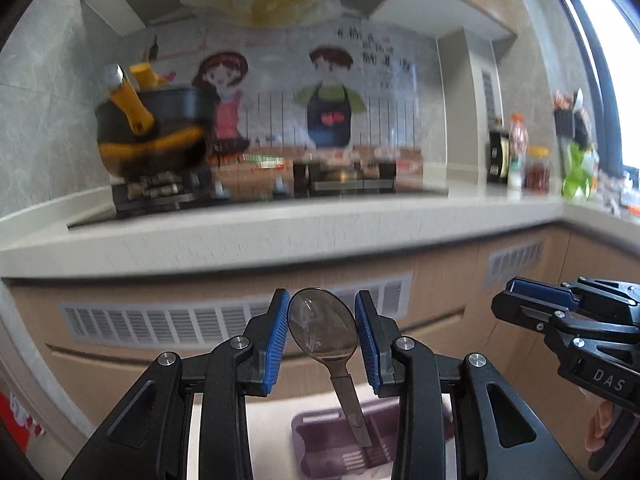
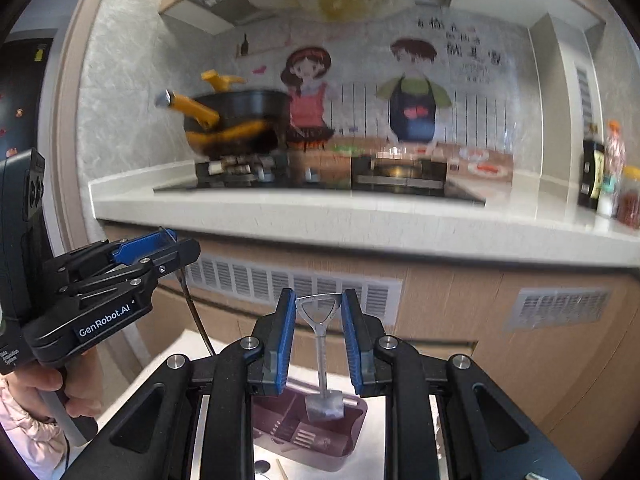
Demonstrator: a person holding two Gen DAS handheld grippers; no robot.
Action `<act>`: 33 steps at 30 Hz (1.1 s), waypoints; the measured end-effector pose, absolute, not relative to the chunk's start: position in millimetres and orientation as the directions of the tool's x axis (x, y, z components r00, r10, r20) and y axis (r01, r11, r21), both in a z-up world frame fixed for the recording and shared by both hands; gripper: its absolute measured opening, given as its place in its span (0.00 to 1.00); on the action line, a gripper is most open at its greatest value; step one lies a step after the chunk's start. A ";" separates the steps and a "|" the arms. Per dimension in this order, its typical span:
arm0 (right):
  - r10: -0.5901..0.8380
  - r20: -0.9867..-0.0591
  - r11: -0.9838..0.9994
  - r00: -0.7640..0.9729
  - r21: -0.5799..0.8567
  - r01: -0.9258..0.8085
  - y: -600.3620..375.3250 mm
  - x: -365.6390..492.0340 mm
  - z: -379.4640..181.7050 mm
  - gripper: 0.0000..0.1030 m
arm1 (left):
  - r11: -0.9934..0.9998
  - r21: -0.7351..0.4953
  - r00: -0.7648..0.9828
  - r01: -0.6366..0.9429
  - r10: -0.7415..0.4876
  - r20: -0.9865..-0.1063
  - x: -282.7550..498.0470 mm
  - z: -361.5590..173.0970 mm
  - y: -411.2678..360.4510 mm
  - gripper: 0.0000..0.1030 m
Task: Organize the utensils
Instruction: 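Lift both held utensils over the maroon caddy and open both tools to drop them, then grasp the grey-blue plastic spoon with the right tool while the left tool grasps the wooden spoon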
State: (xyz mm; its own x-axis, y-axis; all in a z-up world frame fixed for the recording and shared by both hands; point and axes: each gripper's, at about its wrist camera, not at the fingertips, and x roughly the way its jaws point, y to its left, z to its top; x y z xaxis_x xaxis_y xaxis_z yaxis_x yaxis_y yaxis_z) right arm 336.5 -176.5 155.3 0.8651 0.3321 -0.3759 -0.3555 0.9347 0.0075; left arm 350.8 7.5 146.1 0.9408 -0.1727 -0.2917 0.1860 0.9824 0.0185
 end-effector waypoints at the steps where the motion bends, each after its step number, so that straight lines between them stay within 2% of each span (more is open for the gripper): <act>1: 0.336 -0.393 0.933 0.856 0.018 -0.358 -178.0 339.3 145.7 0.20 | 0.982 0.020 0.935 0.187 -0.171 -0.311 357.1 136.0 5.8 0.33; 9: 0.330 -0.507 0.937 0.796 0.072 -0.343 -178.4 360.9 77.0 0.20 | 0.983 0.044 0.891 0.180 -0.144 -0.430 376.2 58.4 -9.3 0.34; 16: 0.314 -0.564 0.942 0.764 0.085 -0.324 -181.0 364.3 44.5 0.20 | 0.985 0.018 0.841 0.170 -0.136 -0.523 383.0 23.5 -11.0 0.35; 19: 0.306 -0.574 0.944 0.760 0.078 -0.321 -181.6 362.2 35.2 0.23 | 0.986 0.009 0.828 0.166 -0.134 -0.544 379.9 16.4 -9.7 0.47; 20: 0.302 -0.575 0.944 0.760 0.073 -0.321 -181.6 360.5 34.3 0.26 | 0.987 0.007 0.828 0.161 -0.131 -0.544 377.3 17.0 -8.8 0.47; 22: 0.290 -0.565 0.948 0.773 0.058 -0.313 -182.3 355.3 36.6 0.38 | 0.988 -0.003 0.830 0.155 -0.132 -0.542 369.2 21.0 -5.3 0.47; 24: 0.269 -0.538 0.954 0.799 0.034 -0.298 -184.2 345.3 43.3 0.60 | 0.989 -0.017 0.834 0.145 -0.131 -0.536 360.1 26.5 -0.4 0.50; 26: 0.255 -0.510 0.957 0.822 0.013 -0.289 -186.3 333.7 49.1 0.65 | 0.991 -0.029 0.840 0.132 -0.127 -0.528 346.0 33.8 6.2 0.54; 28: 0.230 -0.489 0.961 0.841 -0.020 -0.274 -186.9 320.0 55.3 0.75 | 0.992 -0.031 0.842 0.121 -0.119 -0.527 330.5 38.6 11.3 0.61; 29: 0.217 -0.479 0.963 0.850 -0.036 -0.267 -187.0 312.6 56.9 0.88 | 0.993 -0.027 0.840 0.115 -0.112 -0.531 324.6 39.8 13.1 0.63; 30: 0.210 -0.467 0.963 0.859 -0.052 -0.264 -186.9 303.0 57.7 0.97 | 0.994 -0.022 0.836 0.111 -0.105 -0.539 316.1 39.7 14.8 0.64; 33: 0.188 -0.463 0.959 0.866 -0.105 -0.264 -184.4 283.1 54.7 1.00 | 0.993 -0.016 0.817 0.118 -0.107 -0.566 292.9 34.4 18.1 0.64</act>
